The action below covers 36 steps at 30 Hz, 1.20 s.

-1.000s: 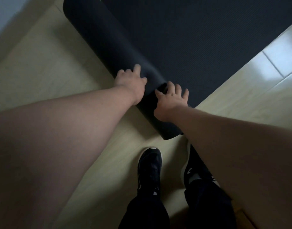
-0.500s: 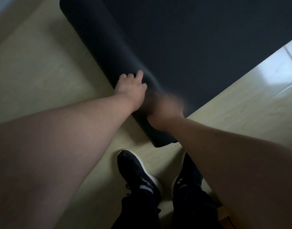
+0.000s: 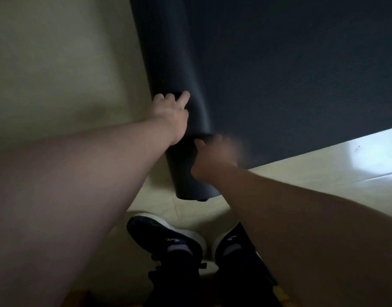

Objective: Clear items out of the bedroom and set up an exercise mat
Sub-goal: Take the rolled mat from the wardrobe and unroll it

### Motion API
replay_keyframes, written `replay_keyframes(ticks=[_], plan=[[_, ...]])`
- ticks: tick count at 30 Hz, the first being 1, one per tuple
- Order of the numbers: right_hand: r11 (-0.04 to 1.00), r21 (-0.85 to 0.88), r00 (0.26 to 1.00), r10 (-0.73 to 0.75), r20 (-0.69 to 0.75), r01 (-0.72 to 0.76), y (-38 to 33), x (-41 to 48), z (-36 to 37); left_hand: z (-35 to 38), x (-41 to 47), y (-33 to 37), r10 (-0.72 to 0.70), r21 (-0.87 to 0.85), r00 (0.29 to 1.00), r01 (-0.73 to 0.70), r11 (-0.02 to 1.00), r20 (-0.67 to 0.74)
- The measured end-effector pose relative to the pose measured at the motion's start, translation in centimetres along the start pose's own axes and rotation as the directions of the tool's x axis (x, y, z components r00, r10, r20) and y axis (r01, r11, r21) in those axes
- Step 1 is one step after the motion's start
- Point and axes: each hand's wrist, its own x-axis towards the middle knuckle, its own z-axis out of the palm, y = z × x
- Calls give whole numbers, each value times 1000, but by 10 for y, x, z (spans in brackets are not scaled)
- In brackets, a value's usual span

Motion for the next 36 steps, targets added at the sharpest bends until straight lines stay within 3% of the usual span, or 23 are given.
replay_keyframes(ticks=[2, 4, 6, 8, 11, 14, 16, 19, 21, 24, 25, 28, 30, 33, 34, 36], plan=[[990, 107, 994, -96, 43, 91, -10, 0, 8, 16, -4, 0, -33, -58, 999, 33, 998, 15], [972, 187, 990, -143, -21, 144, -19, 2, 15, 27, -6, -3, -67, -140, 997, 70, 988, 28], [983, 146, 992, -104, -71, 114, -28, 4, 20, 36, -10, -8, -76, -141, 994, 86, 986, 72], [995, 100, 1000, -15, -17, 16, -41, 5, 26, 46, -18, -15, -112, -99, 987, 123, 987, 117], [975, 222, 994, 6, 108, -30, -63, 2, 35, 62, -30, -25, -144, -39, 989, 144, 989, 15], [932, 363, 994, -49, 100, 10, -90, 0, 45, 88, -39, -37, -13, -79, 994, 5, 997, -106], [946, 323, 995, -14, 98, -18, -103, 0, 50, 99, -43, -47, 63, -19, 993, -65, 998, -98], [963, 256, 990, 47, 131, -79, -120, 2, 57, 117, -51, -69, -31, 41, 1000, 31, 999, 0], [965, 259, 980, -9, 198, -43, -133, 3, 61, 130, -58, -79, -87, 9, 996, 87, 996, -17], [963, 260, 974, -119, 192, 66, -159, 1, 69, 153, -66, -86, -44, -89, 994, 36, 995, -98], [961, 262, 970, -144, 196, 90, -168, 1, 71, 163, -67, -89, -57, -81, 997, 52, 995, -60], [966, 226, 951, -183, 250, 127, -189, 2, 79, 176, -76, -103, -269, -67, 948, 283, 957, 173], [972, 216, 952, -148, 268, 90, -204, 6, 85, 189, -85, -109, -344, -95, 915, 369, 925, 210], [982, 172, 943, -125, 309, 73, -222, 9, 94, 208, -103, -106, -176, -214, 963, 220, 952, 206], [986, 146, 938, -127, 321, 84, -226, 10, 98, 216, -108, -106, -165, -219, 947, 228, 949, 274], [988, 96, 935, -146, 322, 121, -232, 5, 104, 230, -125, -115, -222, -239, 841, 377, 895, 493]])
